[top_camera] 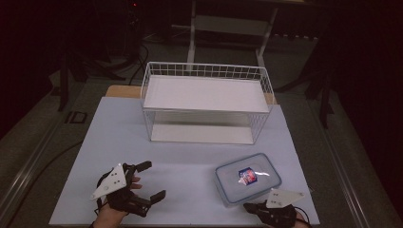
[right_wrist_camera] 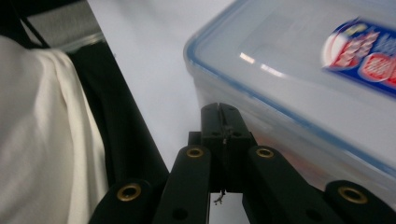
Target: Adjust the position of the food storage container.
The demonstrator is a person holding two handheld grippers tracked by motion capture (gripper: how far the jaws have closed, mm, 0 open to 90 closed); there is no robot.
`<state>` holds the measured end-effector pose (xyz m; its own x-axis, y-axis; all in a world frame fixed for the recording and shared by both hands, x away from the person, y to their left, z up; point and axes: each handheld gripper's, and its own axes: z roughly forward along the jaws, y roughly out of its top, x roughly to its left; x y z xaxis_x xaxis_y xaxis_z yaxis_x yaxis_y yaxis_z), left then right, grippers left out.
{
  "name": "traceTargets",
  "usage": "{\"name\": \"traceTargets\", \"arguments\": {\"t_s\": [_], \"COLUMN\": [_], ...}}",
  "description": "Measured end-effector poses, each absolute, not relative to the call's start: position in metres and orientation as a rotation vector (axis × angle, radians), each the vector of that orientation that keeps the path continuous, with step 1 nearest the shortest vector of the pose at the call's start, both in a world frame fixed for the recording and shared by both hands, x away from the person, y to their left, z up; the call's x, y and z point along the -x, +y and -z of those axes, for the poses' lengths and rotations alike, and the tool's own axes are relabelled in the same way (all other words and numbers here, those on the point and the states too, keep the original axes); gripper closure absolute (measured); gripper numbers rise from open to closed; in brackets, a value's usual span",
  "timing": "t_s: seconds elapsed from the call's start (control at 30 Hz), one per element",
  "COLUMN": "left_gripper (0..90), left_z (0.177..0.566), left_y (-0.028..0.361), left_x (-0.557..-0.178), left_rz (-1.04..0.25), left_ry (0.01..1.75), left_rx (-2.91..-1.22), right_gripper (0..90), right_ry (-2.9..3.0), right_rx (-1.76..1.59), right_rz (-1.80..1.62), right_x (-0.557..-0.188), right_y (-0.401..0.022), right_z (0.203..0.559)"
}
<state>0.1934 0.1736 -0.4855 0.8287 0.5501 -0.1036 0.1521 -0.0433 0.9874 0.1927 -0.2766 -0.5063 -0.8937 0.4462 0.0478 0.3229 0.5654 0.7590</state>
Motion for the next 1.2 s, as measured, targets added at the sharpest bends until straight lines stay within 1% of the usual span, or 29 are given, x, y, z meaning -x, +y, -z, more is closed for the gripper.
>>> {"name": "traceTargets", "arguments": {"t_s": [0.2, 0.77, 1.0, 1.13, 1.2], "left_gripper": [0.0, 0.0, 0.0, 0.0, 0.0], "left_z": [0.486, 0.487, 0.488, 0.489, 0.489], "left_y": [0.174, 0.173, 0.172, 0.172, 0.172], "left_x": [-0.194, -0.194, -0.194, -0.195, -0.195], "left_rz": [-0.346, -0.334, -0.333, -0.332, -0.331], "left_ry": [0.567, 0.565, 0.567, 0.565, 0.568], "left_rx": [-1.608, -1.615, -1.622, -1.626, -1.631], "right_gripper": [90.0, 90.0, 90.0, 90.0, 90.0], "right_ry": [2.676, 2.686, 2.681, 2.670, 2.619], "right_rx": [-0.625, -0.535, -0.552, -0.529, -0.547], "right_rz": [-1.172, -1.185, -1.191, -1.218, -1.224], "right_x": [-0.199, -0.224, -0.234, -0.229, -0.229], "right_y": [-0.267, -0.236, -0.227, -0.229, -0.241], "right_z": [0.510, 0.510, 0.509, 0.503, 0.493]}}
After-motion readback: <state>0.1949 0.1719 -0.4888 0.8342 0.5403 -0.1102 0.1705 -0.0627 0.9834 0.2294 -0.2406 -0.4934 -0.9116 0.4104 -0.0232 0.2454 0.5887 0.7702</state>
